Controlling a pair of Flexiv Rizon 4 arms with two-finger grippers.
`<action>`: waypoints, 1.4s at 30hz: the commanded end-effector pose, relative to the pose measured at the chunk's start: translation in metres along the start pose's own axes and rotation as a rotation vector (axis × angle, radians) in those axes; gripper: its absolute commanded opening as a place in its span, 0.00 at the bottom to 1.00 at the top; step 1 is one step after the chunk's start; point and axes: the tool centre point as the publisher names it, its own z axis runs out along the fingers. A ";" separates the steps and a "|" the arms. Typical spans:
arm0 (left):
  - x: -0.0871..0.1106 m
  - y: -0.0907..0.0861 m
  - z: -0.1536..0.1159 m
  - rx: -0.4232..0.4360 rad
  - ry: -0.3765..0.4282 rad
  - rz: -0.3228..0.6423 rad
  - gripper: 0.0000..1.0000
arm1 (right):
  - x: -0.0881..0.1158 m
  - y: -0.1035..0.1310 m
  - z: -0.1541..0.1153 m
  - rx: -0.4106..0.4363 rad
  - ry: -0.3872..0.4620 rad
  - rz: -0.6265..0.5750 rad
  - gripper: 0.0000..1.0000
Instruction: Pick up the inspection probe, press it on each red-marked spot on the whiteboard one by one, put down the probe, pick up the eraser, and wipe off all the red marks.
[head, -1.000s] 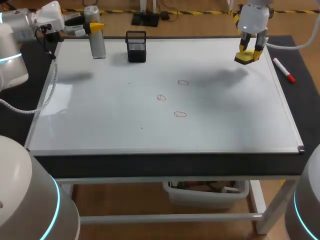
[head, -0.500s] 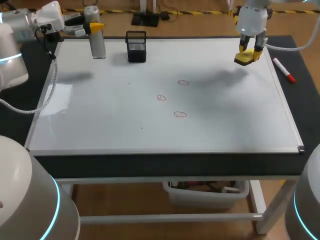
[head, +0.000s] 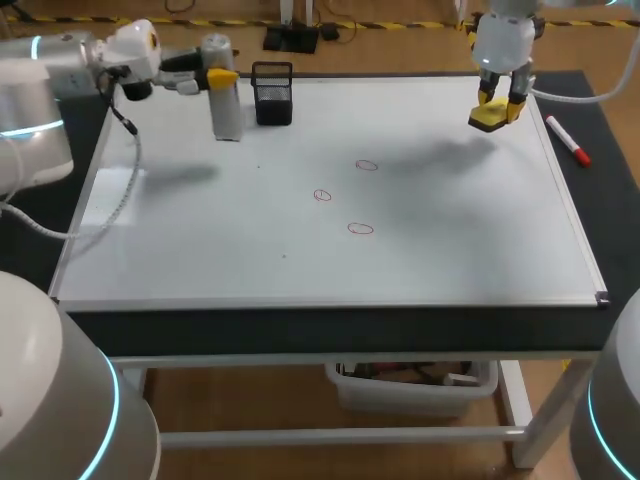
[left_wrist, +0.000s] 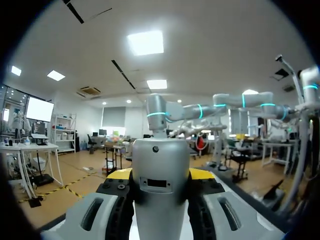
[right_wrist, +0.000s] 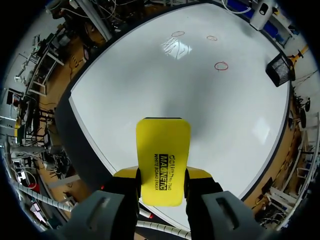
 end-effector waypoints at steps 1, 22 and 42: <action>0.003 0.009 0.024 0.006 0.068 -0.013 0.00 | 0.002 0.001 -0.002 0.005 0.001 -0.001 0.00; 0.072 0.038 0.116 0.046 0.316 -0.078 0.00 | 0.002 0.001 -0.002 0.005 0.001 -0.001 0.00; 0.095 0.062 0.141 0.045 0.328 -0.120 0.00 | 0.002 0.001 -0.002 0.005 0.001 -0.001 0.00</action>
